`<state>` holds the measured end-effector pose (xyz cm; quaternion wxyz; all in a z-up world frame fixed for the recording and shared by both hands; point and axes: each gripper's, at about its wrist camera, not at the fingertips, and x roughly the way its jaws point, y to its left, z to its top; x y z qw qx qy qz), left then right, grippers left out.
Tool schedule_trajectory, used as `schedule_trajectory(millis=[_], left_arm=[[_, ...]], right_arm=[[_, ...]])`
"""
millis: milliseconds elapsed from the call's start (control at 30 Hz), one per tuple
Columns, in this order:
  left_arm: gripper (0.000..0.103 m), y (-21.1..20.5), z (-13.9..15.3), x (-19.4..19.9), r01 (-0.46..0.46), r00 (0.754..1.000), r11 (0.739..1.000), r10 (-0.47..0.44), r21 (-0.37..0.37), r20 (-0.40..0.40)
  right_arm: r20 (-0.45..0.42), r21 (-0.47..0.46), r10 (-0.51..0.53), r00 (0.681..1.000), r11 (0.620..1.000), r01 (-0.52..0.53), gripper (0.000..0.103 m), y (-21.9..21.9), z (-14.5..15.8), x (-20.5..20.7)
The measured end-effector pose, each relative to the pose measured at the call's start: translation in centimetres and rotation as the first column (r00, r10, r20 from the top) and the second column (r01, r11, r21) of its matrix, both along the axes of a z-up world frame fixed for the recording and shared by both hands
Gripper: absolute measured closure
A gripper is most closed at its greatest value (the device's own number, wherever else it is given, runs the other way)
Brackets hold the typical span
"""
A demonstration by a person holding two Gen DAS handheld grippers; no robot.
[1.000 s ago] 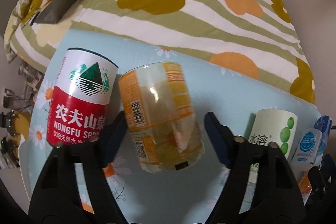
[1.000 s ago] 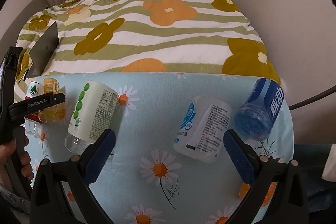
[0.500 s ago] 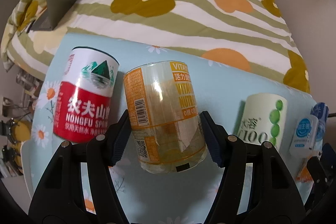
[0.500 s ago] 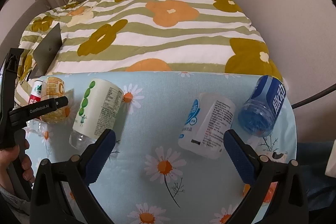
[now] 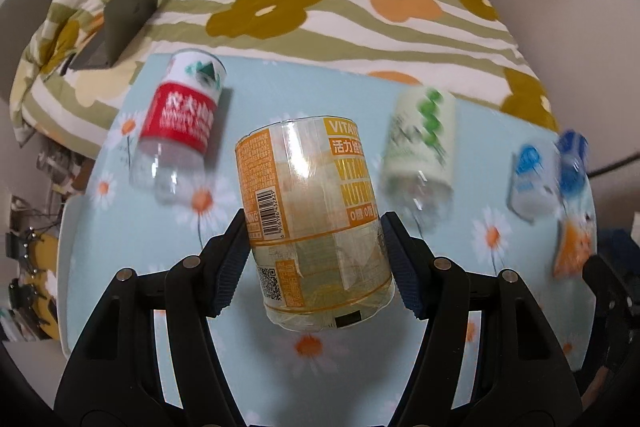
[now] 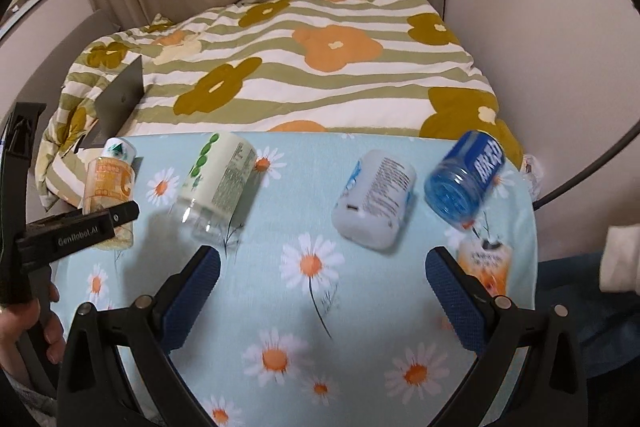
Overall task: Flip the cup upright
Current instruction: 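Lift the cup with the left tool and carry it toward the right tool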
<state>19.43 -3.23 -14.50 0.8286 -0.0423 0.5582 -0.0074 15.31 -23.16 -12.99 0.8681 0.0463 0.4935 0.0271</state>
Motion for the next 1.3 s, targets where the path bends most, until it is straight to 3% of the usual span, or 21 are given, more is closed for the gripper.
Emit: schedule_trajectory(millis=[167, 467, 867, 1133, 1167, 1200, 1233, 1300], left_arm=[[0.034, -2.5, -0.2, -4.8, 0.046, 0.999, 0.999, -0.046, -0.003, 0.000], [0.034, -7.3, -3.4, -11.0, 0.158, 0.986, 0.987, -0.157, 0.008, -0.052], [0.033, -9.5, -6.3, -10.5, 0.227, 0.971, 0.973, -0.223, 0.042, -0.082], [0.032, -9.6, -6.2, -10.6, 0.226, 0.973, 0.973, -0.223, 0.046, -0.067], [0.022, -9.7, -6.1, -10.6, 0.226, 0.973, 0.973, -0.223, 0.053, -0.064], [0.006, -9.7, -6.0, -10.6, 0.225, 0.974, 0.972, -0.221, 0.067, -0.057], [0.000, -9.6, -5.7, -10.7, 0.222, 0.975, 0.972, -0.219, 0.079, -0.045], [0.000, -9.6, -5.1, -11.0, 0.215, 0.977, 0.972, -0.214, 0.093, -0.014]], right_arm=[[0.022, -0.001, 0.011, 1.000, 1.000, -0.011, 0.000, -1.1, 0.3, -3.6], [0.016, 0.003, 0.008, 1.000, 1.000, -0.008, 0.000, -3.0, -1.4, -9.1], [-0.034, -0.002, -0.017, 0.999, 1.000, 0.017, 0.000, -4.7, -3.9, -11.4], [-0.041, 0.006, -0.019, 0.999, 1.000, 0.020, 0.000, -4.9, -4.2, -11.4], [-0.040, 0.009, -0.019, 0.999, 1.000, 0.020, 0.000, -5.0, -4.2, -11.4], [-0.038, 0.011, -0.020, 0.999, 1.000, 0.020, 0.000, -5.0, -4.1, -11.5], [-0.035, 0.010, -0.019, 0.999, 1.000, 0.019, 0.000, -5.1, -4.0, -11.5], [-0.028, 0.005, -0.017, 0.999, 1.000, 0.017, 0.000, -5.1, -3.8, -11.6]])
